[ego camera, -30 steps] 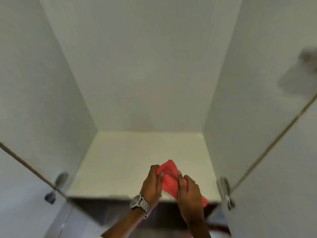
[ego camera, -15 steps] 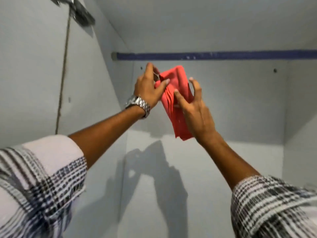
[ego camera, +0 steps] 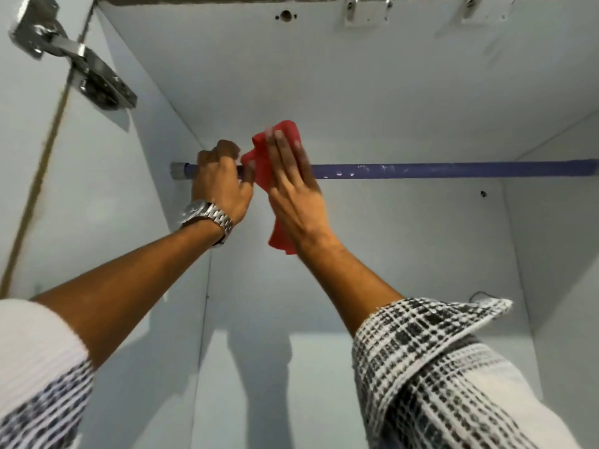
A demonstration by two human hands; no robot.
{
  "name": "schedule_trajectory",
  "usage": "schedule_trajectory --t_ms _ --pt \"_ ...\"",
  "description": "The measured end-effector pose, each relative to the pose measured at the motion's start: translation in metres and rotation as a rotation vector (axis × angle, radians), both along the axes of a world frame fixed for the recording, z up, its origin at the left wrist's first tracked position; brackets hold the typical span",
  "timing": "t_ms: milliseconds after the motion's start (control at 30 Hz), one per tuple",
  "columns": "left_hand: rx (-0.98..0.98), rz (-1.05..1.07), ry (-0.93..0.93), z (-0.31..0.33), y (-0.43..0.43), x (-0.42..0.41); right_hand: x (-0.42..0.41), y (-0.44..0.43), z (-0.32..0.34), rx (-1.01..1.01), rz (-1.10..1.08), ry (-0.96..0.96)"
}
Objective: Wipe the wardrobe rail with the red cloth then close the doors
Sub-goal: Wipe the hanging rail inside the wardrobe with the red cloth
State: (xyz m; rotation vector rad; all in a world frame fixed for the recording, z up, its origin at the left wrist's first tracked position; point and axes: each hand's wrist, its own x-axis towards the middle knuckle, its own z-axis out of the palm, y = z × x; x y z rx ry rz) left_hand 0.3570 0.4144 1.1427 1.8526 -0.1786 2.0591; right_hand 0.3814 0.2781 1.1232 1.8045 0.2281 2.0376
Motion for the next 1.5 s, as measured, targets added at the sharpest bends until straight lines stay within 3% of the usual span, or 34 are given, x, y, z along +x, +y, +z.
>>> schedule_trajectory --t_ms 167,300,633,933,1267,1500 --pt "0.154 0.282 -0.020 -0.027 0.016 0.027 0.019 0.001 0.011 0.015 0.161 0.129" --pt "0.264 0.384 -0.004 -0.040 0.015 0.043 0.032 -0.008 0.021 -0.091 0.098 -0.020" --pt "0.375 0.410 -0.061 -0.035 -0.056 0.060 0.052 -0.114 0.030 -0.139 -0.072 -0.258" --pt "0.305 0.317 -0.087 -0.033 -0.173 0.071 0.043 -0.245 0.034 -0.047 0.022 -0.113" --pt "0.390 0.260 -0.051 -0.026 -0.293 0.068 0.027 -0.365 0.019 0.078 0.111 -0.063" --pt "0.433 0.135 0.007 -0.022 -0.380 0.056 -0.010 -0.448 0.021 0.142 -0.081 0.062"
